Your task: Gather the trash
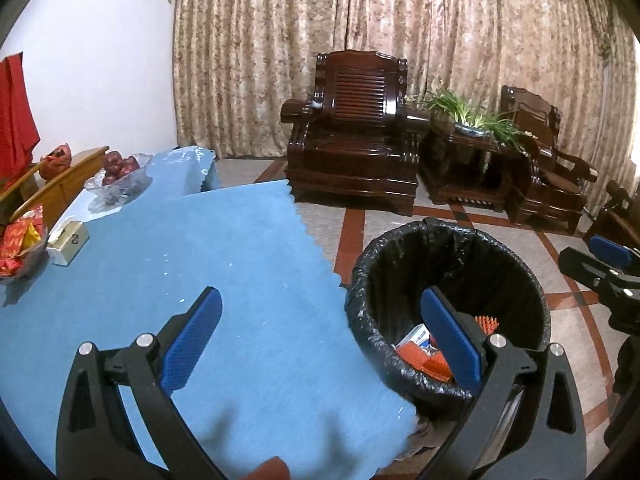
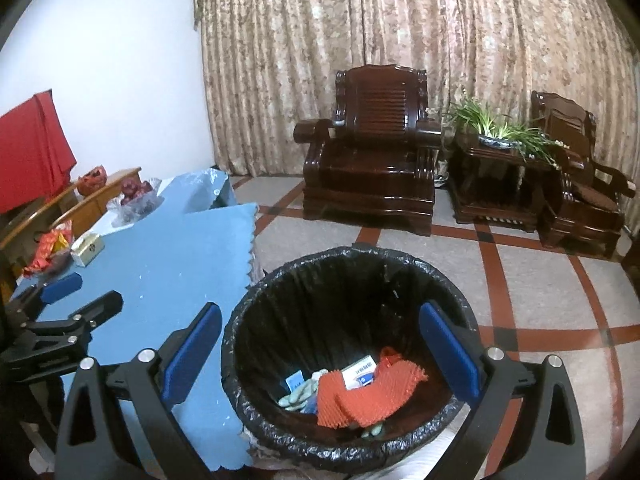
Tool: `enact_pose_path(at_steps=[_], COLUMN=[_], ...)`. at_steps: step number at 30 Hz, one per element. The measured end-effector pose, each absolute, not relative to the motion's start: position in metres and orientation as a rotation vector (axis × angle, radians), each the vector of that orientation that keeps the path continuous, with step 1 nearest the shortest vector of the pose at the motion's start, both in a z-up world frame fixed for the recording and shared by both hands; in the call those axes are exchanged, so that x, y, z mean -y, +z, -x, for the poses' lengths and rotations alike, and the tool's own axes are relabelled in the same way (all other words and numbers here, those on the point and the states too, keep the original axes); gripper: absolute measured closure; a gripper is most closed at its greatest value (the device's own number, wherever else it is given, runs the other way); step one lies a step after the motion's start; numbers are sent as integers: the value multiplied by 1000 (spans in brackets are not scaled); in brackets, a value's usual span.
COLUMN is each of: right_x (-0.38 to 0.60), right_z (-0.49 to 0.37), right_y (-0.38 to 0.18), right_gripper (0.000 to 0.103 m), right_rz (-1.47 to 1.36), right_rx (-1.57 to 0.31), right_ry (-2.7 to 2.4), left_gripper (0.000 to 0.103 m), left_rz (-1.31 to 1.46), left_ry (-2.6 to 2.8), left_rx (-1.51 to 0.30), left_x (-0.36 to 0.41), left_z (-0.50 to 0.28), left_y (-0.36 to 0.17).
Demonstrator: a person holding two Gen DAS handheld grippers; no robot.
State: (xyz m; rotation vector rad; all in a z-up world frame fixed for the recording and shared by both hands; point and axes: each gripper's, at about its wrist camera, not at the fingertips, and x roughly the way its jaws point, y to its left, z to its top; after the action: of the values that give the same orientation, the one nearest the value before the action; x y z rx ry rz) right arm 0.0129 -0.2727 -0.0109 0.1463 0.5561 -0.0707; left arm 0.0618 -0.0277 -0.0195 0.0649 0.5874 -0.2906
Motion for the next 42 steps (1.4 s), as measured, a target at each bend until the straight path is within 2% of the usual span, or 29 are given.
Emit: enact_pose_path(at_steps=[16,42], right_x=[248,241], right_z=[-1,2], right_y=[2,9], right_gripper=[6,6], right_rz=[-110,-86], right_rx=[-521,-502], right_ry=[-27,-27], left_gripper=[6,6], left_rz=[-35,-20], left_ry=[-246,-244], left_rx=[-545,-518], left_x=[6,0], left_z=[-30,-25], left_y=[-6,-1])
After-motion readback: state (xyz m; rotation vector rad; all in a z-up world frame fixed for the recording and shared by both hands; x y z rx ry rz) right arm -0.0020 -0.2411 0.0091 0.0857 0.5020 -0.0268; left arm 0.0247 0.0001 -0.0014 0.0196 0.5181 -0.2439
